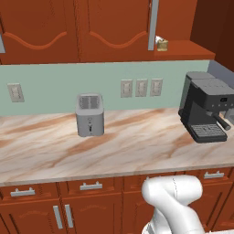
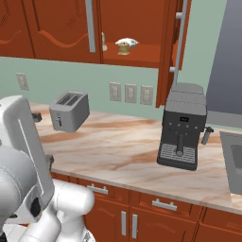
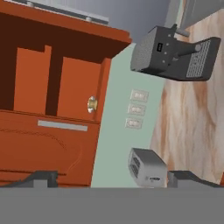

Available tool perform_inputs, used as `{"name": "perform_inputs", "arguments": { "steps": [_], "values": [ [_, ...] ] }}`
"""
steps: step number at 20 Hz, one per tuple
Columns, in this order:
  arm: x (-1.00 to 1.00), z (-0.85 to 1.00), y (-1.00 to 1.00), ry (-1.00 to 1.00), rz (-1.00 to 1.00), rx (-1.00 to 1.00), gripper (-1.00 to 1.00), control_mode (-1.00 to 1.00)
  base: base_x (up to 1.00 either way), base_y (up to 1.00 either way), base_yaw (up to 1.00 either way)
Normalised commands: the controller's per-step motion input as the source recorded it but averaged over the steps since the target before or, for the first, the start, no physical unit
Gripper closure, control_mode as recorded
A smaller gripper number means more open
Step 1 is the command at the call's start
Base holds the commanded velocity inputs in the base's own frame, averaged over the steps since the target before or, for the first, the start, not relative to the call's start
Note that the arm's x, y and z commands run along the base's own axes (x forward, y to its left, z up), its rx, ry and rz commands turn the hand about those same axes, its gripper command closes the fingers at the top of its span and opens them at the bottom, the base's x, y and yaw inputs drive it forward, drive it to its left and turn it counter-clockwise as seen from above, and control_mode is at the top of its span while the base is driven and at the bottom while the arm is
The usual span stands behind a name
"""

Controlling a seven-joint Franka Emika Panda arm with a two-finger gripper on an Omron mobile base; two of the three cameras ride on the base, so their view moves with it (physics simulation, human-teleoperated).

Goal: Pick the candle and candle from the dining table and place them in the open cabinet. Close the cabinet after placing the objects.

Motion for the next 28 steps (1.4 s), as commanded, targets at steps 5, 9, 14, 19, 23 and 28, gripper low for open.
{"name": "perform_inputs", "arguments": {
  "steps": [5, 9, 14, 19, 23, 28],
  "values": [
    [0.17, 0.0, -0.46, -0.01, 0.0, 0.02, -1.0, -1.0, 0.0, 0.0, 0.0],
    [0.28, 0.0, -0.44, -0.01, 0.0, 0.02, -1.0, -1.0, 0.0, 0.0, 0.0],
    [0.14, 0.0, -0.41, -0.03, 0.0, 0.05, -1.0, -1.0, 0.0, 0.0, 0.0],
    [0.02, 0.0, -0.4, -0.03, 0.0, 0.05, -1.0, -1.0, 0.0, 0.0, 0.0],
    [0.26, 0.0, -0.39, -0.02, 0.0, 0.04, -1.0, -1.0, 0.0, 0.0, 0.0],
    [0.49, 0.0, -0.36, 0.0, 0.0, 0.05, -1.0, -1.0, 0.0, 0.0, 0.0]
  ]
}}
